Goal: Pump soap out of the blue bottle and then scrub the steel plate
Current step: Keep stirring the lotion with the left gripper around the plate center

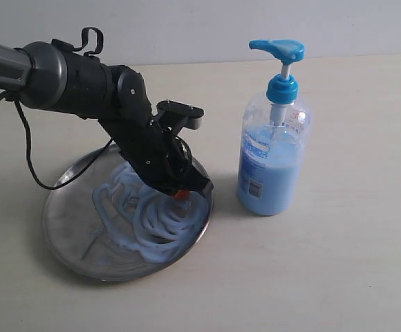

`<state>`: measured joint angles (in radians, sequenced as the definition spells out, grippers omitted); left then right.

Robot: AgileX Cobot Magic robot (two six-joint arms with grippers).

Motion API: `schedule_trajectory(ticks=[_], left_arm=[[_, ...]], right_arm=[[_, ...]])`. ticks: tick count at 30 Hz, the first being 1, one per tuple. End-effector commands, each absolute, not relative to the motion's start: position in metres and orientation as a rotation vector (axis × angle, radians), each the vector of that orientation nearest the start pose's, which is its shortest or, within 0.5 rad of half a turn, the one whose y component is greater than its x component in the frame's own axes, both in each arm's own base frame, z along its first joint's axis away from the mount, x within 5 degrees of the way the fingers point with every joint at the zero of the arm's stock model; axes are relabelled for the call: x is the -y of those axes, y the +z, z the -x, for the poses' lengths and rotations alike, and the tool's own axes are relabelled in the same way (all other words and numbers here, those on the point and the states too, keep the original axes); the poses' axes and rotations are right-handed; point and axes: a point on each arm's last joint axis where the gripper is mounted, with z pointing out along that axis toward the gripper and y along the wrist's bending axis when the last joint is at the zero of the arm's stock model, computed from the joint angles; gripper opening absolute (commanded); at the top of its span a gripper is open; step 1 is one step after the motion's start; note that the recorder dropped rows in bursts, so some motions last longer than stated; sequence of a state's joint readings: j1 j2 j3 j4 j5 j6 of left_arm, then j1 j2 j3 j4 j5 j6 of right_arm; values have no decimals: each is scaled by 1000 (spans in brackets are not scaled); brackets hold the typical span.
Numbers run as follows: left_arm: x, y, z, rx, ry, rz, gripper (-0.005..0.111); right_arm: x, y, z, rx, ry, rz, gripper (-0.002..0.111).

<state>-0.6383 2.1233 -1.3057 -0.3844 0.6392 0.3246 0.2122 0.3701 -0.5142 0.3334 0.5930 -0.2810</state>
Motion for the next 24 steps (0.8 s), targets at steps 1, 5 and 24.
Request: schedule_trajectory(ticks=[1, 5, 24], left_arm=[[252, 97, -301, -2898, -430, -1020, 0], [257, 98, -299, -2914, -525, -979, 0], [265, 102, -318, -2711, -537, -860, 0]], right_arm=[[-32, 309, -69, -1877, 315, 326, 0], [-32, 309, -69, -1877, 315, 326, 0], [-32, 309, -69, -1877, 315, 326, 0]])
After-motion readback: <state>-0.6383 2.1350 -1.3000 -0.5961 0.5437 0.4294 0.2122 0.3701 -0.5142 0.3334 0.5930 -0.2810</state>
